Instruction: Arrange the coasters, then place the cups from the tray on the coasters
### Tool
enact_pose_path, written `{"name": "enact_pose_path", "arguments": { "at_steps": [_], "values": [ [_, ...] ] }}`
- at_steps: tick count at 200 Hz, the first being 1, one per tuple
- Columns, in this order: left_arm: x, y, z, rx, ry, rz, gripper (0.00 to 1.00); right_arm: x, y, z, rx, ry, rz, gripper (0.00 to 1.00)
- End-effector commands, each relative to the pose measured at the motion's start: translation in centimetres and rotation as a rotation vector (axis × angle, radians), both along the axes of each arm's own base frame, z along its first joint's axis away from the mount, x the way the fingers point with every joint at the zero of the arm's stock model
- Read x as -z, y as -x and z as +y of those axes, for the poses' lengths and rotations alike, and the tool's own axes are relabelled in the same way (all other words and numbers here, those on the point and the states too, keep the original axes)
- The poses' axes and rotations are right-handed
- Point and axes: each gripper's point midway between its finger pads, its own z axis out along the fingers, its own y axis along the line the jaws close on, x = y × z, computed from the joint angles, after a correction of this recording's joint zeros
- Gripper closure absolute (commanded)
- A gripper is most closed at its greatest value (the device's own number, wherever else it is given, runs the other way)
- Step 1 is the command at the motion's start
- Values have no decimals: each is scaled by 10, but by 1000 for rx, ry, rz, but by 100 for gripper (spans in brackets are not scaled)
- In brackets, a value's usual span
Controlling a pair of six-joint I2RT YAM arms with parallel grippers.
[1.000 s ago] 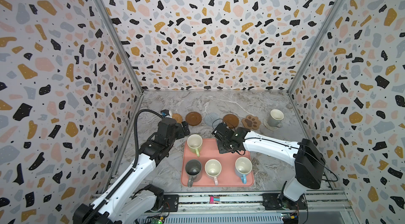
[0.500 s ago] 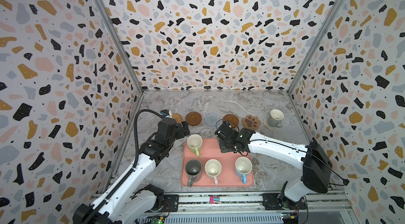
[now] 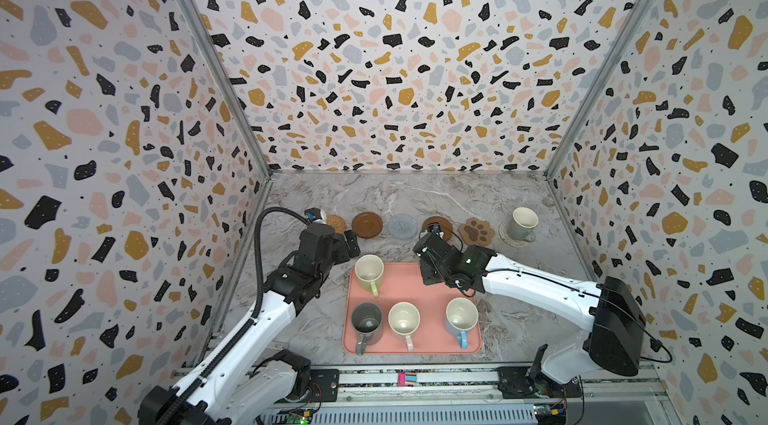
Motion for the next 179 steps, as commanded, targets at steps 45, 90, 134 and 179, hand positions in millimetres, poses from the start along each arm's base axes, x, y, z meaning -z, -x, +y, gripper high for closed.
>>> {"name": "enact_pose_path", "arguments": {
  "at_steps": [45, 90, 134, 179],
  "values": [
    [-7, 0, 2, -8, -7, -18, 0, -46, -44, -32, 32, -11, -208, 92],
    [-8, -1, 1, -7, -5, -17, 1, -60, -67, -55, 59, -15, -295, 92],
    [-9, 1, 3, -13, -7, -19, 1, -65, -82, -70, 69, -9, -339, 92],
    [-10, 1, 3, -16, -5, -21, 0, -64, -91, -82, 79, -10, -364, 92]
  ]
}}
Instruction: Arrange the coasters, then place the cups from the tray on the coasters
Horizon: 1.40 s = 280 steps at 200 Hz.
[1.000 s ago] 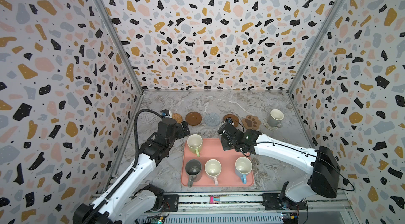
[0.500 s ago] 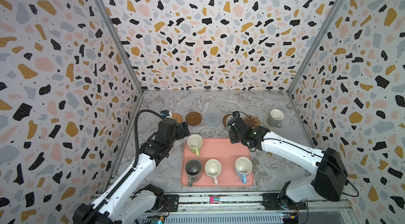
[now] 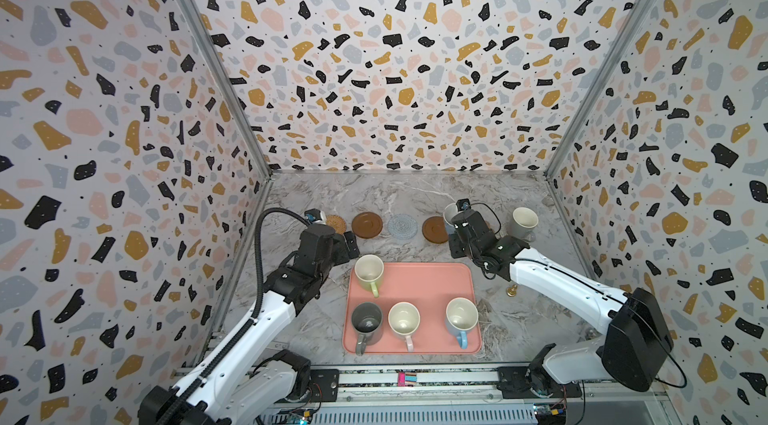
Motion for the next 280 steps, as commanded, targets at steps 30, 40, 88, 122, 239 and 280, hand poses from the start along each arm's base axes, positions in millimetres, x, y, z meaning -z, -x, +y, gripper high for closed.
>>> {"name": "enact_pose_path", "arguments": {
  "at_steps": [30, 40, 88, 122, 239, 280],
  "values": [
    [-15, 0, 2, -12, 0, -36, 0, -33, -18, -8, -1, -56, -139, 92],
    [-14, 1, 3, -16, 1, -37, 0, -34, -21, -10, -4, -55, -141, 92],
    [-14, 0, 2, -14, 9, -40, 0, -30, -31, -24, 3, -46, -145, 92],
    [-16, -1, 2, -13, 11, -42, 0, -25, -35, -32, 3, -53, -142, 92],
    [-12, -2, -2, 2, 14, -33, 1, -1, -54, -53, -10, -45, -99, 92],
    [-13, 0, -1, 2, 17, -37, 0, 8, -60, -64, -5, -54, -84, 92]
  ]
}}
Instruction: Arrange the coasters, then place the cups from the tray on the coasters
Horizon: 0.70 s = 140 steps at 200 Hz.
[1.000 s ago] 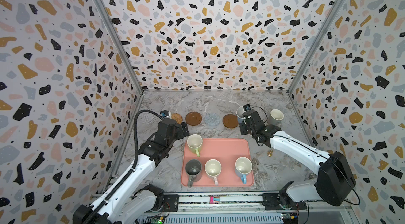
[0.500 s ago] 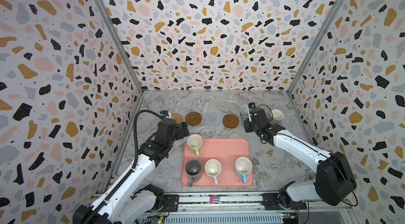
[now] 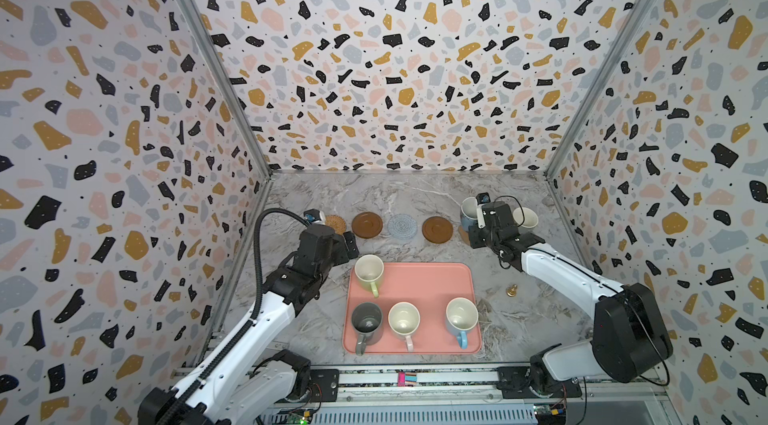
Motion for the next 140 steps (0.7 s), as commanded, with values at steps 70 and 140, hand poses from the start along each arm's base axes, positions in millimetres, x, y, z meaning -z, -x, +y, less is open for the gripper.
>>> {"name": "enact_pose_path", "arguments": {
  "at_steps": [70, 140],
  "values": [
    [-12, 0, -3, 9, 21, -37, 0, -8, -22, -12, -29, -50, -68, 92],
    [-12, 2, -1, 6, 24, -39, 0, 4, -31, -21, -37, -31, -44, 92]
  ]
}}
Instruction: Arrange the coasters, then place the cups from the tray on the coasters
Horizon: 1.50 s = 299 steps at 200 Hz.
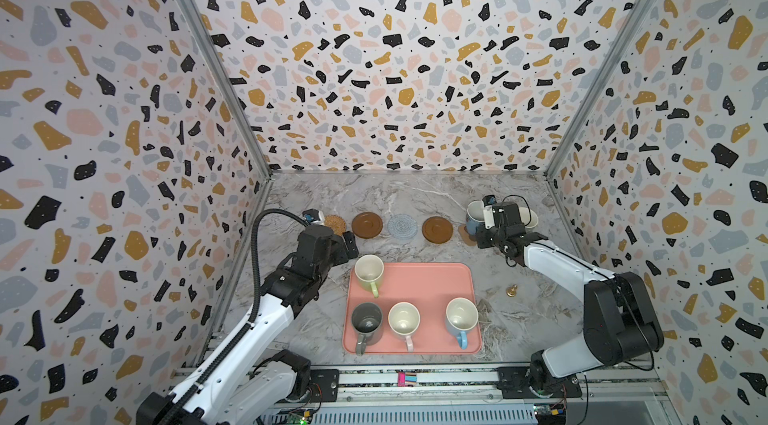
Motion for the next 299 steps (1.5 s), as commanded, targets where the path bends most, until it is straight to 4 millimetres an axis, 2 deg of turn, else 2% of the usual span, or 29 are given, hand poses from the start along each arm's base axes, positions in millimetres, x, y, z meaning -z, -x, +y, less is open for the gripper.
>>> {"name": "enact_pose_path", "arguments": {
  "at_steps": [1, 149, 299],
  "values": [
    [-6, 1, -1, 4, 14, -22, 0, -27, -17, 3, -21, -18, -100, 92],
    [-7, 0, -2, 4, 13, -24, 0, -18, -24, -9, 12, -24, -100, 92],
    [-8, 2, 0, -3, 13, -25, 0, -2, -21, -14, 15, -30, -71, 92]
  ]
}}
